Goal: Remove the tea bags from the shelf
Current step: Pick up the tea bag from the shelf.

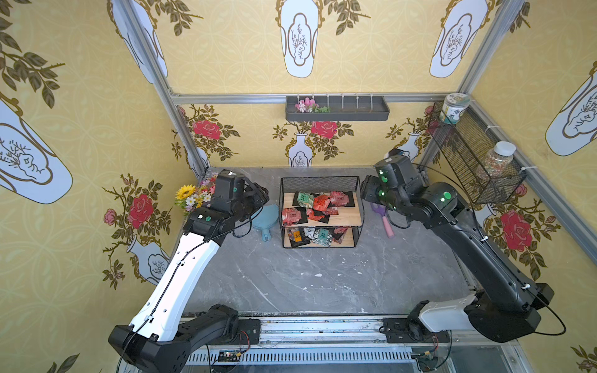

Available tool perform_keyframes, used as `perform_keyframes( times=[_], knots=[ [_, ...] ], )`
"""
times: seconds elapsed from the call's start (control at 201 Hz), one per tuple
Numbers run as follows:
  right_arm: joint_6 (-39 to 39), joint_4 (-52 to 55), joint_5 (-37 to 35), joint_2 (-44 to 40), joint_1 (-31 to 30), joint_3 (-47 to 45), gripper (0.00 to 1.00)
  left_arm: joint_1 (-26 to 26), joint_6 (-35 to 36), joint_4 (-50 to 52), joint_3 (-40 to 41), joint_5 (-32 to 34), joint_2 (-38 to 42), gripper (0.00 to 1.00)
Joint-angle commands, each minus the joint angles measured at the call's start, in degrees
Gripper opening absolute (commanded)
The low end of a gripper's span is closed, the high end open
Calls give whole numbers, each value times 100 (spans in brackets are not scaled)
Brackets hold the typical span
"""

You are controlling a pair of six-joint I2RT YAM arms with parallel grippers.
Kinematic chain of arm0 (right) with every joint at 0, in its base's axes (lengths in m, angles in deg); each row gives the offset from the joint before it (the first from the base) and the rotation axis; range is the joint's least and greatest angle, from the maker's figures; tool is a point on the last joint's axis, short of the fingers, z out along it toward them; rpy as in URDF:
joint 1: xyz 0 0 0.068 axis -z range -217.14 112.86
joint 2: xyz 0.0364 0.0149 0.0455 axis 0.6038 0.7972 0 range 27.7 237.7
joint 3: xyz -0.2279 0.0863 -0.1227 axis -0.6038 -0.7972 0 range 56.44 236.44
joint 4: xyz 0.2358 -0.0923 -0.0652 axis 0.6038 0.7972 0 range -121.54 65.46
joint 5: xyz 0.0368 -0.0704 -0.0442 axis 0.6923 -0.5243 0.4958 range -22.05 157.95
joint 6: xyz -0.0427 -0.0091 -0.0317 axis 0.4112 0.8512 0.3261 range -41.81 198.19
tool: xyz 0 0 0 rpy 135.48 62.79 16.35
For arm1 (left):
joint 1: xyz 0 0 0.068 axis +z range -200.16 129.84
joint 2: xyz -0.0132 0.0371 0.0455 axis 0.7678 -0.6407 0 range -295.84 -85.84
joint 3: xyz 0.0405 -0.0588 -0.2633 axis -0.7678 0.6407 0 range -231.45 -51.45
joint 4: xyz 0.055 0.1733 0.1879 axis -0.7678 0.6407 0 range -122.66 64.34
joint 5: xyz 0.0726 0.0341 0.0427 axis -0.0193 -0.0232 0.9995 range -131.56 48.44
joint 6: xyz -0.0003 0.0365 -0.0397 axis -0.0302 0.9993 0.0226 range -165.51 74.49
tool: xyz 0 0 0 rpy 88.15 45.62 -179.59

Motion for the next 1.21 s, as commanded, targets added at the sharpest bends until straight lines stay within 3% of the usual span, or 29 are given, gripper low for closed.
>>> perform_keyframes(
  times=[0.0, 0.314, 0.841, 1.175, 1.205],
  knots=[
    [120, 286, -112, 261, -199, 239, 61, -125, 429, 105, -61, -488, -81, 55],
    [68, 543, -59, 987, -836, 750, 59, -412, 751, 303, -50, -216, -317, 49],
    [-789, 588, 326, 1888, -849, 1046, 52, -578, 929, 25, 165, -56, -577, 38],
    [-698, 645, 481, 2438, -681, 1514, 52, -583, 1038, -49, 179, -26, -747, 30],
    [-691, 635, 489, 2449, -668, 1512, 52, -756, 1050, -49, 184, -4, -761, 30]
  ],
)
